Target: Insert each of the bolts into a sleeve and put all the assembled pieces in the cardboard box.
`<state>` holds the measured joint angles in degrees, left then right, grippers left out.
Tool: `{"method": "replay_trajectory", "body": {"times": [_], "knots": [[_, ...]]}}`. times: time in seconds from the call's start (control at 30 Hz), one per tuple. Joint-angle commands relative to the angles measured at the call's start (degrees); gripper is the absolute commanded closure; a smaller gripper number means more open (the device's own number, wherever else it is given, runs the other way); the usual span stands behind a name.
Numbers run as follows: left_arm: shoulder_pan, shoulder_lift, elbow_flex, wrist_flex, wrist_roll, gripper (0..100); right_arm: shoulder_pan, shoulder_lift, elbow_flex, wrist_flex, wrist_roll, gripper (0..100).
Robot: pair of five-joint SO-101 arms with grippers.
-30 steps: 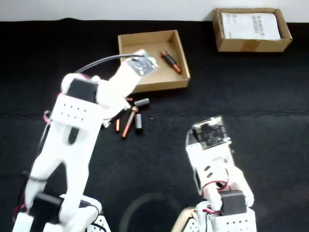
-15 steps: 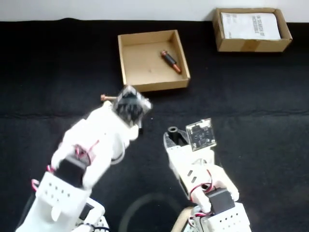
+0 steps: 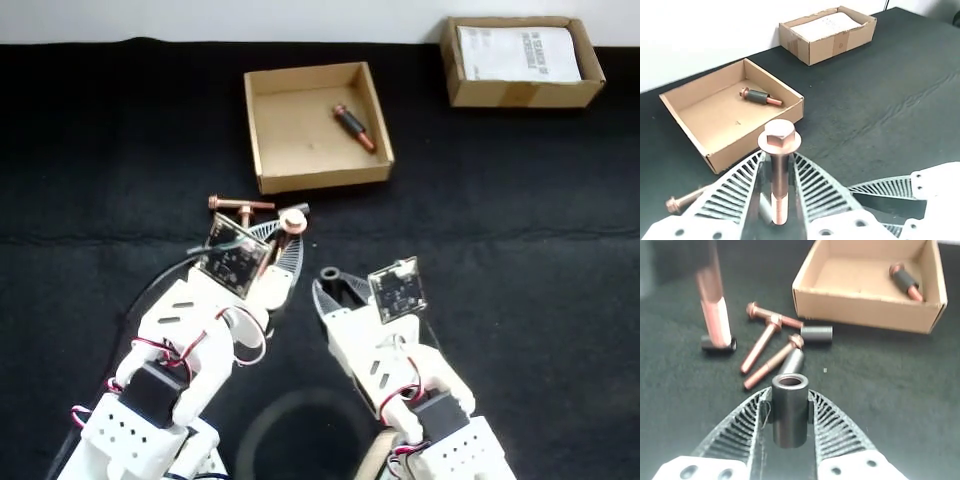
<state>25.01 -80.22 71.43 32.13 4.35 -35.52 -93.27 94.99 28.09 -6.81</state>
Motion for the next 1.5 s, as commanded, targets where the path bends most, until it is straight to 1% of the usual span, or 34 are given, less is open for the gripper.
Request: {"method": "replay_trajectory", "body": {"times": [0.0, 0.1, 0.2, 0.4, 0.47, 0.6, 0.8, 1.07, 1.23, 1.47], "knots": [[0.7, -1.0, -0.2, -1.5, 4.3, 99, -0.5, -0.4, 0.1, -4.5, -0.4, 99.0], [0.7, -1.0, 0.0, -1.7, 7.8, 99, -0.5, -0.4, 0.2, -6.9, -0.4, 99.0], [0.7, -1.0, -0.1, -1.8, 9.8, 99, -0.5, -0.4, 0.2, -7.4, -0.4, 99.0], [0.4, -0.9, -2.0, -1.8, 9.9, 99, -0.5, -0.4, 2.7, -7.3, -0.5, 99.0], [0.4, -0.7, -3.4, -1.8, 10.0, 99, -0.5, -0.4, 2.5, -7.3, -2.1, 99.0], [-0.8, 5.0, -8.3, -1.5, 12.8, 99, -0.5, -0.4, 1.7, -7.3, -4.0, 99.0], [-0.7, 14.9, -16.6, 0.6, 12.8, 99, -0.5, -0.4, 1.7, -7.3, -4.0, 99.0], [3.7, 17.9, -15.8, 0.5, 12.8, 99, -0.5, -0.4, 1.7, -7.3, -4.0, 99.0], [4.4, 20.2, -16.0, -3.2, 13.9, 99, -0.6, -0.4, 1.7, -7.3, -4.0, 99.0], [4.1, 21.1, -16.8, -6.8, 13.5, 99, -0.6, -0.4, 2.2, -7.3, -4.0, 99.0]]}}
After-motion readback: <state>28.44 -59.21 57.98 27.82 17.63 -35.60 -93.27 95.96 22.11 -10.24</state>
